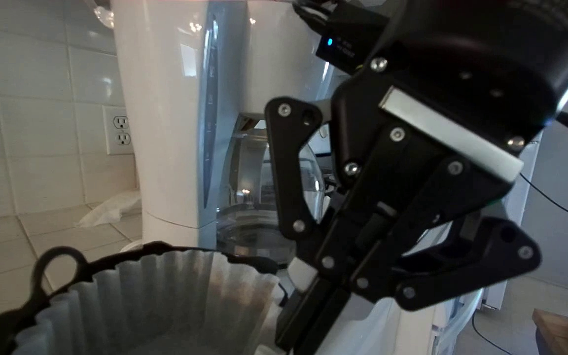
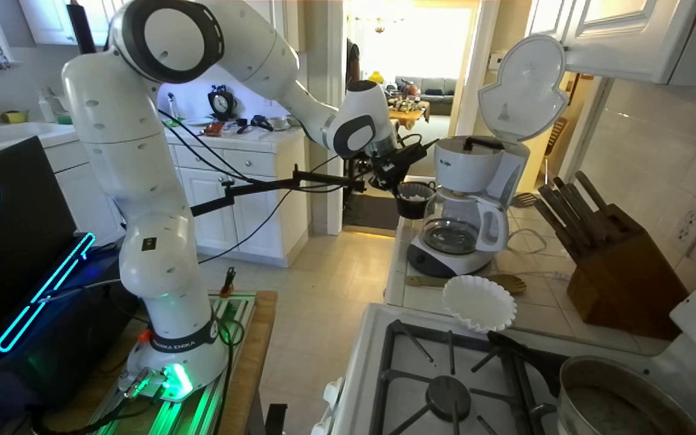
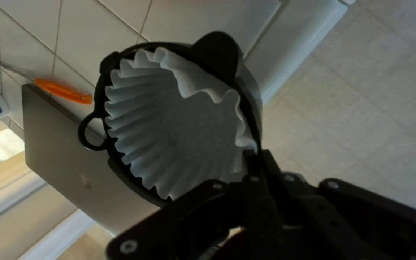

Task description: Take the chamber out of the coffee maker.

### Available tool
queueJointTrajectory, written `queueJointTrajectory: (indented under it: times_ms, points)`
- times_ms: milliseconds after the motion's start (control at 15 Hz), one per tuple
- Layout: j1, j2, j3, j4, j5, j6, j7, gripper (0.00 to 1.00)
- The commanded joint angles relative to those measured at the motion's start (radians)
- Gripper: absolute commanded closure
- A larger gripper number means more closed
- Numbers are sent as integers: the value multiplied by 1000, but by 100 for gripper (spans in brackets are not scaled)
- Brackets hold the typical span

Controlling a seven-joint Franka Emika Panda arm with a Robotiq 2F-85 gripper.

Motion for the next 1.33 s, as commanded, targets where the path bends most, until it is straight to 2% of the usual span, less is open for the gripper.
queueJointTrajectory:
  times_ms: [0, 600, 667, 733, 800, 1267]
  points:
    - [-20, 86, 18, 63, -87, 48, 28, 97]
    - [-40, 198, 18, 157, -282, 56, 123, 96]
    - [-41, 202, 18, 164, -293, 52, 131, 71]
    - [-41, 206, 19, 170, -303, 49, 138, 70]
    - [-41, 209, 19, 174, -311, 50, 143, 65]
    - [-35, 160, 24, 180, -347, -7, 205, 15]
